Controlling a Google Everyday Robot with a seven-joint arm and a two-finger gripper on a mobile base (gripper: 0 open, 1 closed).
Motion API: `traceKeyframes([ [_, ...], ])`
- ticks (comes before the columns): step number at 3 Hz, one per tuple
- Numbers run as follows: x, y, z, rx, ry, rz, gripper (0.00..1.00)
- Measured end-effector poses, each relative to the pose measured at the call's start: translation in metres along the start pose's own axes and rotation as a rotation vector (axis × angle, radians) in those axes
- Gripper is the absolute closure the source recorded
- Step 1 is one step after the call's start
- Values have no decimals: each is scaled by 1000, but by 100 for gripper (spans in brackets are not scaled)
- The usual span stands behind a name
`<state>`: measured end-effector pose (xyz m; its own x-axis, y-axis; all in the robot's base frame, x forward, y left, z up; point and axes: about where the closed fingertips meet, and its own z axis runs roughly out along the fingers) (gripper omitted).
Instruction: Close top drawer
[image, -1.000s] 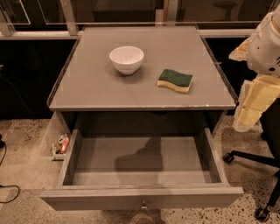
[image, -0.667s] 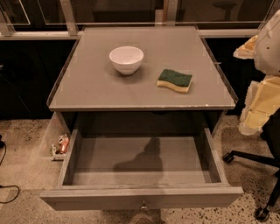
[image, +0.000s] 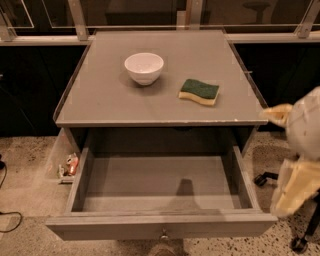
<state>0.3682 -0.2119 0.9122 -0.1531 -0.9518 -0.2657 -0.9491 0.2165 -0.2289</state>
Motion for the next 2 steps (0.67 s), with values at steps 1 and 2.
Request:
traceKeyframes([
  [1, 19, 40, 53, -51, -37, 15, 0],
  [2, 39, 80, 106, -121, -49, 45, 19],
])
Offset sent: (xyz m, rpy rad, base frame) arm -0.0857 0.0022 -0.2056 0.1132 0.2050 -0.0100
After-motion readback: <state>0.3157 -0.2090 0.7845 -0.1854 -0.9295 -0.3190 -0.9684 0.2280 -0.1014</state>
